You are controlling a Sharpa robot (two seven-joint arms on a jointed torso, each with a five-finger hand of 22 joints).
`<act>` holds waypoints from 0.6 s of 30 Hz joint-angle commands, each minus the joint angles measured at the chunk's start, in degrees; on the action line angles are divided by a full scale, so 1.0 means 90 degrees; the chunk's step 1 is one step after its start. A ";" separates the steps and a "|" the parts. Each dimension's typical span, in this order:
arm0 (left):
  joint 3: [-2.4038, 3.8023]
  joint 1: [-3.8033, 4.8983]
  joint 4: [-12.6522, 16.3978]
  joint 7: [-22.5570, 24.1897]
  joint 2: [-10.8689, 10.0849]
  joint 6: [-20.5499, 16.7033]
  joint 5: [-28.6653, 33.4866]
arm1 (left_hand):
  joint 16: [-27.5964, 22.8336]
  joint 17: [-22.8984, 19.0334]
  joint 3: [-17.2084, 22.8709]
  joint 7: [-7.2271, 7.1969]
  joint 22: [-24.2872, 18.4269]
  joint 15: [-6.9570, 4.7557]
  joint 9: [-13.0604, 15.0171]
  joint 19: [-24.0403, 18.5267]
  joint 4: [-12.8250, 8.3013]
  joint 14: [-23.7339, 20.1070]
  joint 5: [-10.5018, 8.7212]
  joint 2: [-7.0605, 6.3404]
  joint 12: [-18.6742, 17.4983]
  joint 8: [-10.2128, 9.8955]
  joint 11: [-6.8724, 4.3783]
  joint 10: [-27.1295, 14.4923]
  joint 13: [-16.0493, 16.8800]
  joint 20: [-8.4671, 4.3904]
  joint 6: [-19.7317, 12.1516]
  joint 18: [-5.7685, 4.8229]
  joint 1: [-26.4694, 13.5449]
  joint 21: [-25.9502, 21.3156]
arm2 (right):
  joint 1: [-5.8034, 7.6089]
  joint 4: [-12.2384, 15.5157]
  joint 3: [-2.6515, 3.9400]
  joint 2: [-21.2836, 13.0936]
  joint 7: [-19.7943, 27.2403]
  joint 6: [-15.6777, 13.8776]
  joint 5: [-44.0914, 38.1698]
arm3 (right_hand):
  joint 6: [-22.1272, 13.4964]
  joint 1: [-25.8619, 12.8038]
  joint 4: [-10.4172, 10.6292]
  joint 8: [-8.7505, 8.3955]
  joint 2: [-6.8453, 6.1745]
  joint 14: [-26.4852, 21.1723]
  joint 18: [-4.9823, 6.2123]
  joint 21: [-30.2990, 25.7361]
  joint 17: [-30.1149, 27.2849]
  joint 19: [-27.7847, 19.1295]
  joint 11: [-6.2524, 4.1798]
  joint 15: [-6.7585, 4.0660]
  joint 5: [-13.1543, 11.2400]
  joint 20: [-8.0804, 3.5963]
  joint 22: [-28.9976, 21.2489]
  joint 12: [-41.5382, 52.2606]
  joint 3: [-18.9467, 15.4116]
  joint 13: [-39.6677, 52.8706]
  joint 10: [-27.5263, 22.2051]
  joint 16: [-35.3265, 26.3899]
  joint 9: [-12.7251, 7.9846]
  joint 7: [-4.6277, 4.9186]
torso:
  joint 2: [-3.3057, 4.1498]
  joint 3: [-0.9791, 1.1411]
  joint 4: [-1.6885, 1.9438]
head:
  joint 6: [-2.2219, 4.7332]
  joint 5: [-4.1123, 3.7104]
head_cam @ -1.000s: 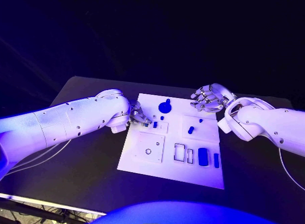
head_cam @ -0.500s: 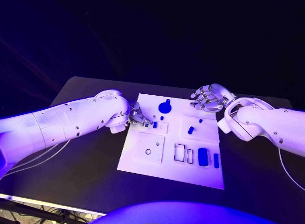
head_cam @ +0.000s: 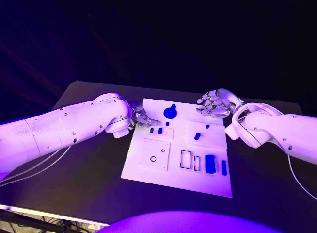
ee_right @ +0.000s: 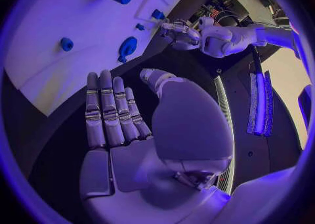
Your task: Assemble the parts on the task board
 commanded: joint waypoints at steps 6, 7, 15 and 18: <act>0.0153 0.0008 0.0309 0.1357 -0.0176 -0.1135 0.0319 | -0.0558 -0.0341 -0.0172 0.0378 -0.1342 0.0321 -0.0194 -0.1061 -0.0004 -0.0059 0.0116 0.0181 -0.0894 -0.0281 0.0353 -0.1273 -0.1262 0.0247 -0.0744 0.0278 0.0442 -0.0994 | -0.0023 -0.0005 0.0001 -0.0008 0.0132 0.0043 0.0011 | -0.0008 -0.0007 -0.0014 0.0039 0.0028 -0.0038 0.0058 -0.0024 -0.0017 -0.0053 0.0002 0.0010 0.0031 -0.0004 -0.0023 -0.0033 -0.0035 -0.0022 -0.0017 -0.0036 -0.0001 0.0389 | -0.0010 0.0011 0.0005 | 0.0044 -0.0029; 0.0159 0.0008 0.0323 0.1446 -0.0182 -0.1184 0.0306 | -0.0578 -0.0381 -0.0169 0.0403 -0.1403 0.0344 -0.0203 -0.1113 -0.0004 -0.0088 0.0120 0.0193 -0.0898 -0.0288 0.0379 -0.1324 -0.1267 0.0267 -0.0790 0.0291 0.0494 -0.1047 | -0.0023 -0.0006 0.0001 -0.0009 0.0135 0.0038 0.0012 | -0.0008 -0.0007 -0.0014 0.0039 0.0028 -0.0038 0.0058 -0.0024 -0.0017 -0.0053 0.0002 0.0010 0.0031 -0.0004 -0.0023 -0.0033 -0.0035 -0.0022 -0.0017 -0.0036 -0.0001 0.0389 | -0.0010 0.0011 0.0005 | 0.0044 -0.0029; 0.0137 0.0003 0.0299 0.3154 -0.0061 -0.1515 -0.0550 | -0.2245 -0.3202 0.1291 0.0851 -0.2587 0.0773 -0.0749 -0.2304 -0.0152 -0.2110 0.0078 -0.0164 -0.1794 -0.0903 0.0884 -0.2832 -0.1943 0.0682 -0.1517 0.0471 0.2625 -0.2319 | -0.0026 -0.0033 0.0001 -0.0009 0.0236 -0.0086 0.0060 | 0.0051 0.0063 -0.0066 0.0088 0.0060 -0.0019 0.0071 -0.0012 -0.0076 -0.0056 -0.0030 -0.0004 0.0041 0.0000 -0.0118 -0.0058 0.0027 -0.0148 0.0028 -0.0077 -0.0010 0.0344 | 0.0003 -0.0005 0.0002 | 0.0133 -0.0115; 0.0103 -0.0007 0.0220 0.3680 0.0023 -0.1545 -0.1076 | -0.2752 -0.3868 0.1839 0.0899 -0.2703 0.0823 -0.0987 -0.2422 -0.0332 -0.2637 0.0080 -0.0437 -0.2266 -0.1153 0.0885 -0.2902 -0.2384 0.0726 -0.1476 0.0489 0.3031 -0.2526 | -0.0027 -0.0047 0.0001 -0.0006 0.0309 -0.0165 0.0087 | 0.0110 0.0083 -0.0092 0.0084 0.0059 -0.0006 0.0075 -0.0008 -0.0123 -0.0049 -0.0059 -0.0019 0.0045 -0.0006 -0.0188 -0.0130 0.0086 -0.0273 0.0086 -0.0109 -0.0037 0.0298 | 0.0004 -0.0014 -0.0004 | 0.0189 -0.0128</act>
